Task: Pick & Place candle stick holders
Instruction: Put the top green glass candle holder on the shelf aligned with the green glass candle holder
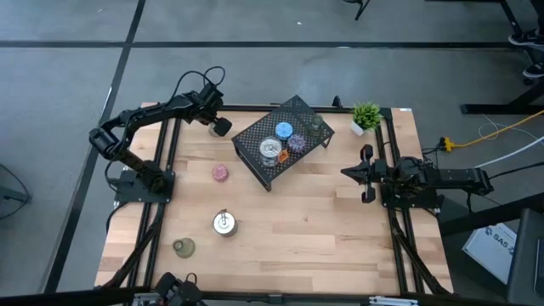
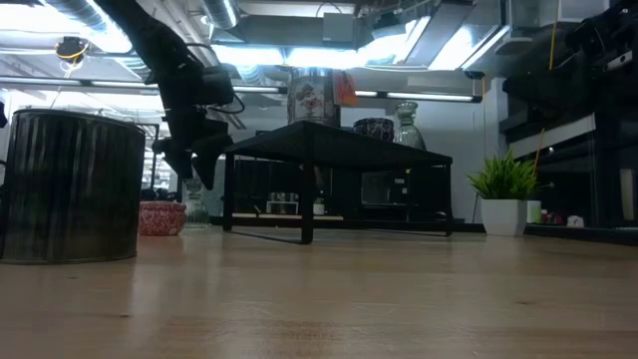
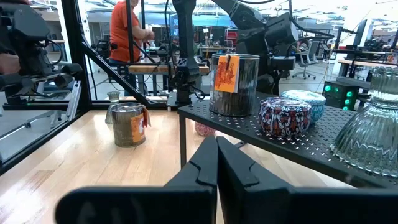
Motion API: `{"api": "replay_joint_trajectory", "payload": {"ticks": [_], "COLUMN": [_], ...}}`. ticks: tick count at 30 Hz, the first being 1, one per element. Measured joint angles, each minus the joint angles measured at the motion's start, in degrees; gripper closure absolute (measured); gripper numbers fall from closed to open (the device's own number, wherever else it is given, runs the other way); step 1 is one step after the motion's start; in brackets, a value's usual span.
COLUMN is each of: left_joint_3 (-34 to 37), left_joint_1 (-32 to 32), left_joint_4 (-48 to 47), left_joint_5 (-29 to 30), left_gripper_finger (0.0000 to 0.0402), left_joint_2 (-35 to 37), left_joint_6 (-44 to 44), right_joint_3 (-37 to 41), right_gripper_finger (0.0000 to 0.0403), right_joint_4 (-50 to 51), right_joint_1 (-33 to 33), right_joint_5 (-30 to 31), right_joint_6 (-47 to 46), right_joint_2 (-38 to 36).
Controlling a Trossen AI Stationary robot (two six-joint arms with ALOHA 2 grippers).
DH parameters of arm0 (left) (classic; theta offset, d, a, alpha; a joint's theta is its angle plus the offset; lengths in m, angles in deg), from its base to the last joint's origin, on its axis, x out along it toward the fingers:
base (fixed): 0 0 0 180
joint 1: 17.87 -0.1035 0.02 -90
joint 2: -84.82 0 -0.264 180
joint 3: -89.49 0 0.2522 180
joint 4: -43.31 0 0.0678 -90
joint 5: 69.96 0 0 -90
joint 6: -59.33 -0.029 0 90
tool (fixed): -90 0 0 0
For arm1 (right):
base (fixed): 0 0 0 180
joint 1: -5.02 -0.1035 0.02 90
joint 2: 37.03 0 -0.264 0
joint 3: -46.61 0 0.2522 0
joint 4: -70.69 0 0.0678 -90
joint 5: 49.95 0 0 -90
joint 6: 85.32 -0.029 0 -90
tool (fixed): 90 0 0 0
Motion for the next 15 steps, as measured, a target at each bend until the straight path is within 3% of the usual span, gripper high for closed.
{"api": "replay_joint_trajectory", "payload": {"ticks": [15], "left_joint_3": [0.0], "left_joint_1": [0.17], "left_joint_4": [0.03], "left_joint_5": [0.04], "left_gripper_finger": [0.0174], "left_joint_2": [0.02], "left_joint_6": [-0.04], "right_joint_3": [0.01], "right_gripper_finger": [0.0402], "right_joint_4": [0.02], "right_joint_1": [0.0], "right_joint_5": [0.0], "right_joint_6": [0.0], "right_joint_2": [0.0]}}
